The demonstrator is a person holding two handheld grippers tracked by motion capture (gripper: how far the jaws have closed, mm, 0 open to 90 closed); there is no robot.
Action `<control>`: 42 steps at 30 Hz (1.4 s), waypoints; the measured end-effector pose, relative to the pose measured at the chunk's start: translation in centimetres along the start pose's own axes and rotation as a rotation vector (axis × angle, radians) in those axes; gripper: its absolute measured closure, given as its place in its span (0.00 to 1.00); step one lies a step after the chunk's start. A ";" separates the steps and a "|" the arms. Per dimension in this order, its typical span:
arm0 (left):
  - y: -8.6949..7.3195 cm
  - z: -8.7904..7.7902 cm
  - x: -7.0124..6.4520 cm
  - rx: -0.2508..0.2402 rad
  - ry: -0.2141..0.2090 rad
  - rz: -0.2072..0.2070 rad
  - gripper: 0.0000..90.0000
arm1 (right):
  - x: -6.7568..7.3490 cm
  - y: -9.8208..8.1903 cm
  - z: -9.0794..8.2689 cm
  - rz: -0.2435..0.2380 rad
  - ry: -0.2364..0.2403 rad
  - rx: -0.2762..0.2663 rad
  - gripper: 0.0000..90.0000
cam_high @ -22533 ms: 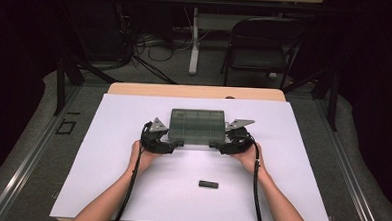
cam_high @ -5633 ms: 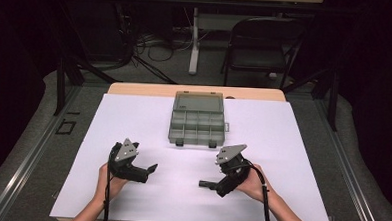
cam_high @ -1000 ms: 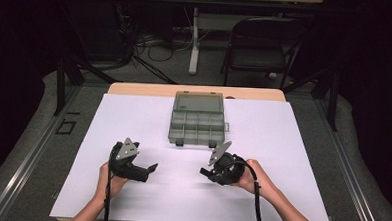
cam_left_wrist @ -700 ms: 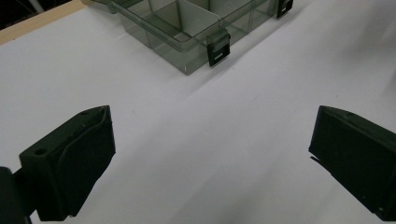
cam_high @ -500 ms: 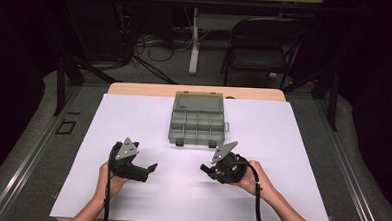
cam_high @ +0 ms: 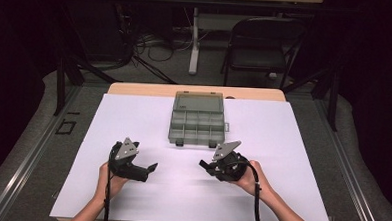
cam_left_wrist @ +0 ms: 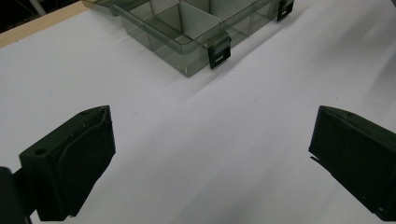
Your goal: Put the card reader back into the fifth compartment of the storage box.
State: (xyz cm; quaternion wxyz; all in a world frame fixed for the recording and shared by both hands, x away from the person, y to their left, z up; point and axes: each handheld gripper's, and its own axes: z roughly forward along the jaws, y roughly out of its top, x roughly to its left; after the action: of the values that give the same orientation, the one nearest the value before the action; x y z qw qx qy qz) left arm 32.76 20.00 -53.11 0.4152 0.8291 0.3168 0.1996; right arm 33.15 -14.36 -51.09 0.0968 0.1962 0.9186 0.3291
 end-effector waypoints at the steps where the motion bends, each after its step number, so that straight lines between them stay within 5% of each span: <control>1: 0.0 0.0 0.0 0.000 0.001 0.001 0.00 | 0.0 0.0 0.0 -0.001 -0.003 -0.004 0.82; 14: 0.0 0.0 0.0 0.000 0.001 -0.001 0.00 | -0.2 0.3 -0.3 0.012 -0.049 -0.079 0.82; 42: 0.1 0.1 -0.1 -0.002 0.002 -0.001 0.00 | -0.8 2.6 0.0 -0.003 -0.095 -0.123 0.82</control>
State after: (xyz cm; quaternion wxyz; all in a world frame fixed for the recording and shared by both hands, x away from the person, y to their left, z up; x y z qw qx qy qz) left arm 32.78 19.84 -53.12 0.4157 0.8284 0.3173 0.2004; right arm 34.67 -12.91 -49.37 0.1528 0.2040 0.8912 0.3751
